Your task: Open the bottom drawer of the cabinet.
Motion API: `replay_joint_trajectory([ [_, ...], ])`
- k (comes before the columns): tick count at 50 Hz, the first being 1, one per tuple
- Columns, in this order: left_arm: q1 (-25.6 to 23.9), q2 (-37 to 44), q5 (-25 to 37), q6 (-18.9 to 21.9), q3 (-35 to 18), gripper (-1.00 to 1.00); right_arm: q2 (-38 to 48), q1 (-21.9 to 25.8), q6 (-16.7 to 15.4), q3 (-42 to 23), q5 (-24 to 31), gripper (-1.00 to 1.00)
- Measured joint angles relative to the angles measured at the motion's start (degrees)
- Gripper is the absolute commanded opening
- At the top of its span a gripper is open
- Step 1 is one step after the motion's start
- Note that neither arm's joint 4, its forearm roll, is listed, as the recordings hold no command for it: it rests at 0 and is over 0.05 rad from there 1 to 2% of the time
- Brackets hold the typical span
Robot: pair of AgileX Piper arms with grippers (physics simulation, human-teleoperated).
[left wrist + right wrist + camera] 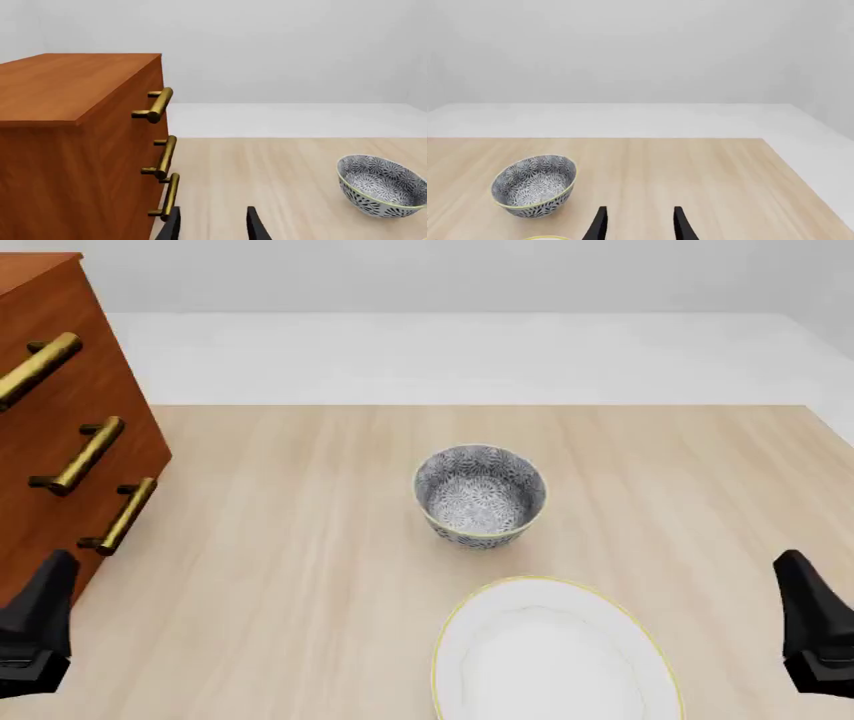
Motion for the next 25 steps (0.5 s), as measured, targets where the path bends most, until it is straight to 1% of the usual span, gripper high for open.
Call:
replay_joint_trajectory([
  [16, 0.03, 0.03, 0.13, 1.06, -0.05, 1.00, 0.46, 0.84, -1.02, -0.43, -0.07, 1.00],
  [21, -0.05, 0.00, 0.38, 2.19, -0.26, 1.00, 0.30, 1.01, -1.21, -0.45, 0.20, 1.00],
  [25, -0.30, 0.05, 0.86, 4.26, -0.48, 1.00, 0.18, 1.04, -1.30, -0.45, 0.35, 1.00],
])
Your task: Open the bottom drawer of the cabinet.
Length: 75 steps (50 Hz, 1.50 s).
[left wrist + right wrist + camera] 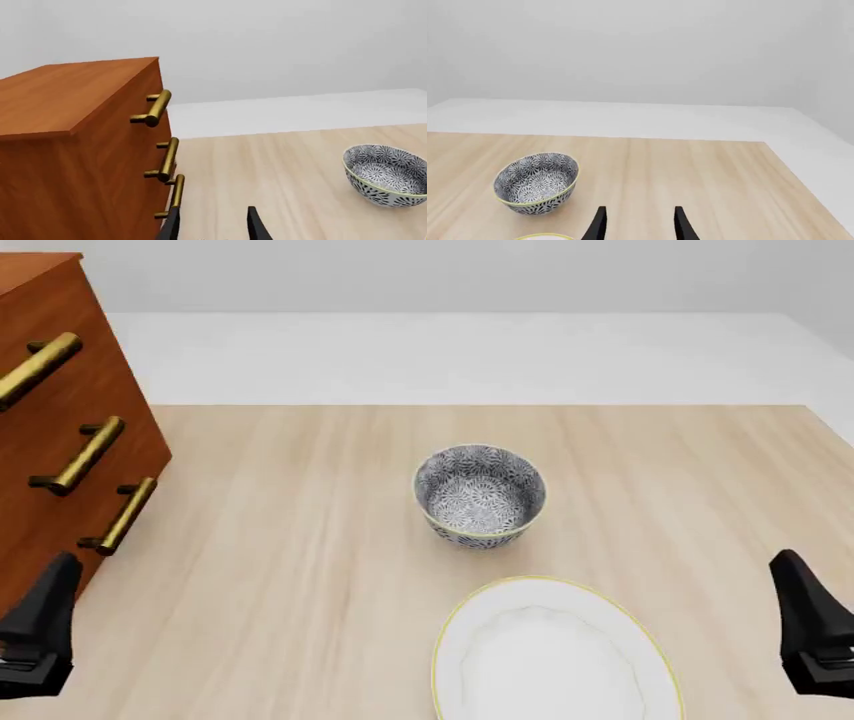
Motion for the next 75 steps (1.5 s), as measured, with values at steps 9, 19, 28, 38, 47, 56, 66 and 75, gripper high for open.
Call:
replay_joint_trajectory([
  [9, -0.36, 4.05, -2.38, 6.37, 0.26, 1.00, -0.19, -0.03, 0.17, 0.10, 0.16, 1.00],
  [19, -0.54, 11.92, -7.75, 13.74, 0.42, 1.00, -0.26, 0.11, 0.49, 0.15, 0.20, 1.00],
  [28, -0.86, 24.17, -17.28, 21.04, 0.47, 1.00, -0.28, 0.28, 1.01, 0.11, 0.36, 1.00],
  [38, -0.91, 43.07, -33.19, 28.67, 0.49, 1.00, -0.30, 0.36, 1.78, 0.01, 0.63, 1.00],
  [47, -0.89, 63.38, -51.03, 33.72, 0.49, 1.00, -0.29, 0.38, 2.41, -0.33, 0.95, 1.00],
  [56, -0.69, 76.86, -62.67, 37.77, 0.50, 1.00, -0.22, 0.43, 2.86, -0.93, 1.25, 1.00],
  [66, -0.19, 82.72, -67.76, 41.44, 0.51, 1.00, -0.19, 0.39, 3.09, -1.05, 1.31, 1.00],
  [75, 0.64, 85.05, -69.52, 44.95, 0.51, 1.00, -0.27, 0.36, 3.28, -0.74, 1.13, 1.00],
])
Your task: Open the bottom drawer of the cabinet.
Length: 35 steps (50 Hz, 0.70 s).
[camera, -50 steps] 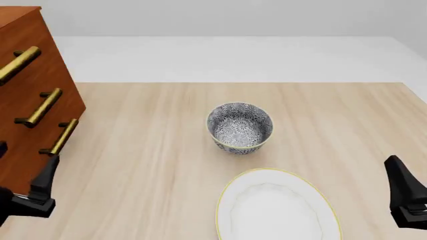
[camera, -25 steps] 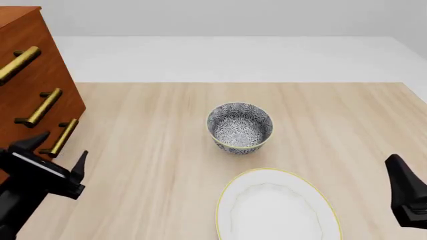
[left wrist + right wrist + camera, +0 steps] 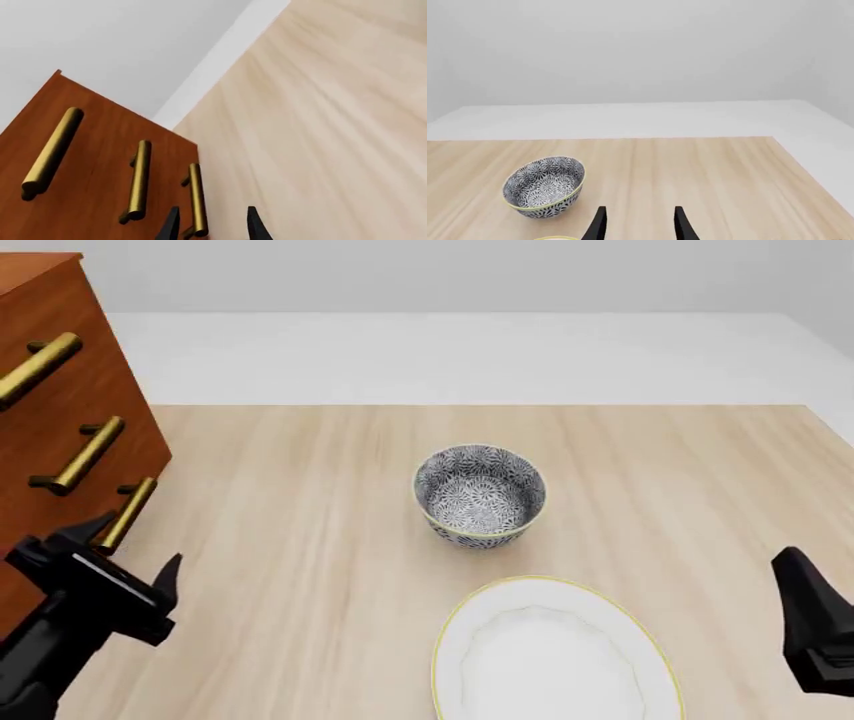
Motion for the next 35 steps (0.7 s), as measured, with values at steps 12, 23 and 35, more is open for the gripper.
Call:
replay_joint_trajectory([
  [12, 1.44, 2.11, -0.85, 4.60, 0.00, 1.00, -0.04, -0.07, 0.39, 0.46, -0.30, 1.00],
  [23, 2.78, 3.35, -1.09, 8.51, 0.00, 1.00, -0.06, -0.36, 0.66, 0.62, -0.44, 1.00],
  [35, 3.82, 4.80, -1.18, 11.29, 0.00, 1.00, -0.07, -0.66, 0.92, 0.83, -0.57, 1.00],
])
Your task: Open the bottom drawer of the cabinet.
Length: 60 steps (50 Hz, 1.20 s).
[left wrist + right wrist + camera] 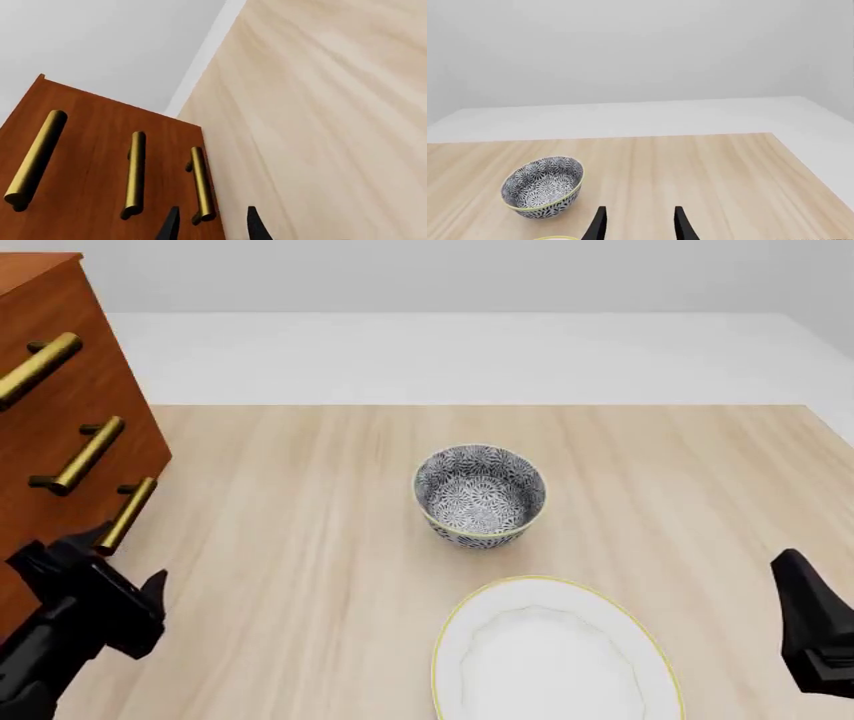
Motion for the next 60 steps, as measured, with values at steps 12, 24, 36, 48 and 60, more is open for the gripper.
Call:
replay_joint_trajectory([
  [12, 1.03, 1.50, -0.03, 2.30, -0.01, 1.00, 0.00, -0.43, 0.21, 0.15, -0.03, 1.00],
  [24, 2.00, 2.51, -0.03, 3.89, -0.02, 1.00, 0.00, -0.69, 0.40, 0.23, -0.01, 1.00],
  [36, 3.06, 5.03, -0.04, 5.51, -1.79, 1.00, 0.00, -0.98, 0.57, 0.23, -0.01, 1.00],
  [48, 4.08, 10.47, -0.04, 7.12, -6.50, 1.00, -0.01, -1.40, 0.71, 0.14, 0.08, 1.00],
  [60, 5.24, 16.85, -0.04, 8.74, -11.63, 1.00, -0.01, -1.77, 0.74, -0.03, 0.24, 1.00],
])
